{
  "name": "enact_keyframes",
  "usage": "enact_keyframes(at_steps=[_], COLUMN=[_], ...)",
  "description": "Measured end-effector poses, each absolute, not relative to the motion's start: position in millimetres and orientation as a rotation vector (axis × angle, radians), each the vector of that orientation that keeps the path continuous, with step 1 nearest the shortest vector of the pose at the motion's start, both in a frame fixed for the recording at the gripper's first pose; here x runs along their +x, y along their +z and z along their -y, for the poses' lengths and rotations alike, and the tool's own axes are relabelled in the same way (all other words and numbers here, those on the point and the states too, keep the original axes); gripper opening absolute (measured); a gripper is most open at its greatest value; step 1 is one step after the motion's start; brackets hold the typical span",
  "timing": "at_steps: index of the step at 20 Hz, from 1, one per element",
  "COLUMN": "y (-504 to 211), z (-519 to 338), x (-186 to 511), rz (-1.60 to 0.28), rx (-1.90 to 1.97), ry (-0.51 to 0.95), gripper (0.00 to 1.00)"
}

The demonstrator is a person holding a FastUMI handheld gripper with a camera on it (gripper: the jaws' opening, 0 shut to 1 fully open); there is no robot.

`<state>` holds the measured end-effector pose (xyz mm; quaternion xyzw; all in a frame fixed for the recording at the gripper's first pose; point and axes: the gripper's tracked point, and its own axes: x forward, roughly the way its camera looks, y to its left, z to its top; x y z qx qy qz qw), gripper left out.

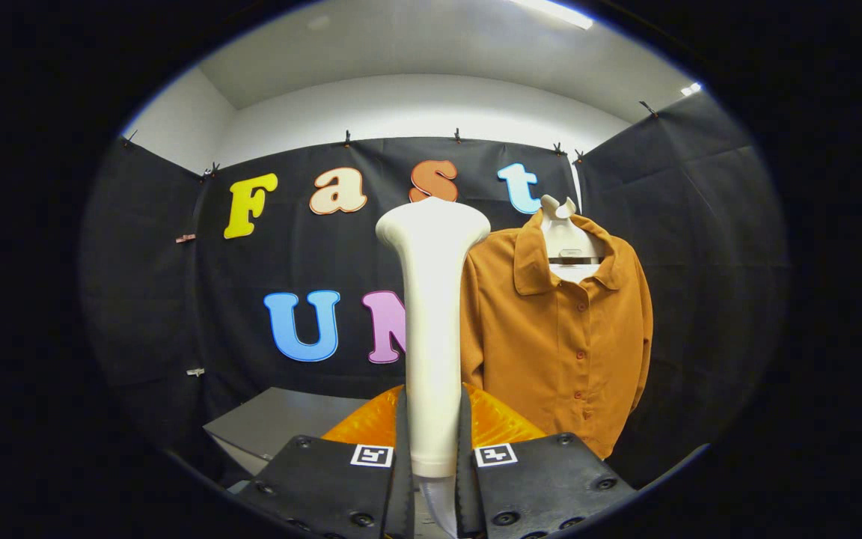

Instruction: Iron the clothes twice with a garment steamer, once on the left side and once on the right side.

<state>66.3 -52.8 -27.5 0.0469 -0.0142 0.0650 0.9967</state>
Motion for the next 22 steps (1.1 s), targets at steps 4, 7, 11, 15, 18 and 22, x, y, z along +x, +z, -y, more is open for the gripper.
enact_keyframes(at_steps=[4, 7, 11, 15, 18, 22], y=[-25.8, -26.0, -29.9, -34.1, -37.3, -39.7], z=[42.3, 38.2, 34.3, 33.8, 34.5, 34.7], x=[65.8, 67.7, 68.8, 70.4, 72.1, 72.3], rz=[0.028, 0.027, 0.016, 0.003, -0.006, -0.011], rx=[0.076, 0.079, 0.082, 0.084, 0.087, 0.092], ry=[0.139, 0.136, 0.135, 0.131, 0.130, 0.124], gripper=[0.25, 0.25, 0.25, 0.25, 0.25, 0.25])
